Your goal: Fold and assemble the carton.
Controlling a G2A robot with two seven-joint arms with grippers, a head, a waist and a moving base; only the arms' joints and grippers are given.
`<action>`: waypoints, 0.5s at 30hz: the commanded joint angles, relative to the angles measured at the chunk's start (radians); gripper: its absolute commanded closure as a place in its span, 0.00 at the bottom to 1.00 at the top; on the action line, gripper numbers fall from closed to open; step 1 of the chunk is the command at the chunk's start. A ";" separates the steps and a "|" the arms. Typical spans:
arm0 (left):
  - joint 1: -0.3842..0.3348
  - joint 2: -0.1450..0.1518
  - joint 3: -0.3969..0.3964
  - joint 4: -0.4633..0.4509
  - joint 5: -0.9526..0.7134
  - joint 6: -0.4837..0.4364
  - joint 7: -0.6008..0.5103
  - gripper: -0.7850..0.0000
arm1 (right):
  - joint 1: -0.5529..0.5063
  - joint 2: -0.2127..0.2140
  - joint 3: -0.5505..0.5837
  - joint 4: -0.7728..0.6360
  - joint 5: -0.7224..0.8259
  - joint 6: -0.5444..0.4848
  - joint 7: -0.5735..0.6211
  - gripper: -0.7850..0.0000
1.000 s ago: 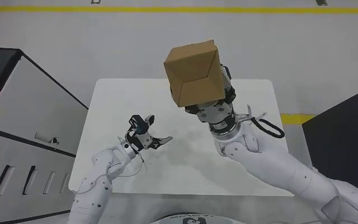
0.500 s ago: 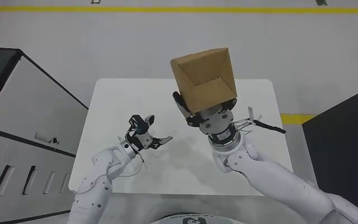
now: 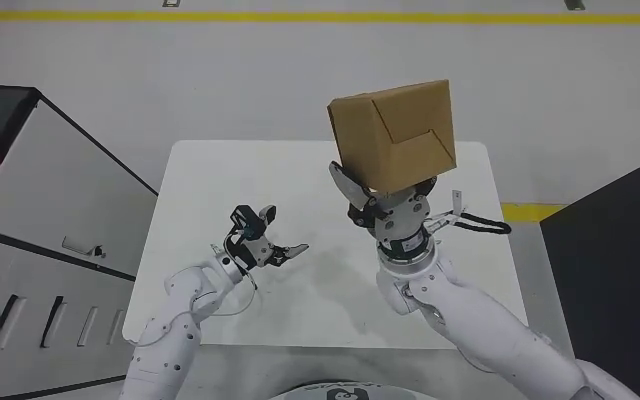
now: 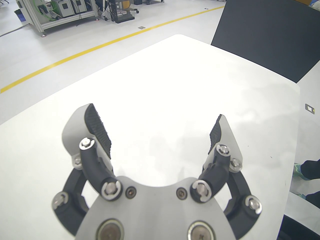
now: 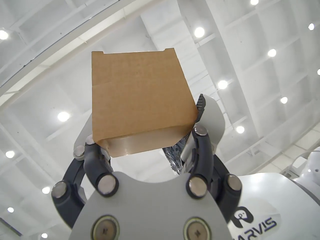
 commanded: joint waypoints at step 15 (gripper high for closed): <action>0.000 0.000 0.000 0.000 0.000 0.000 0.000 0.00 | -0.065 -0.015 0.040 -0.009 0.082 0.154 0.102 1.00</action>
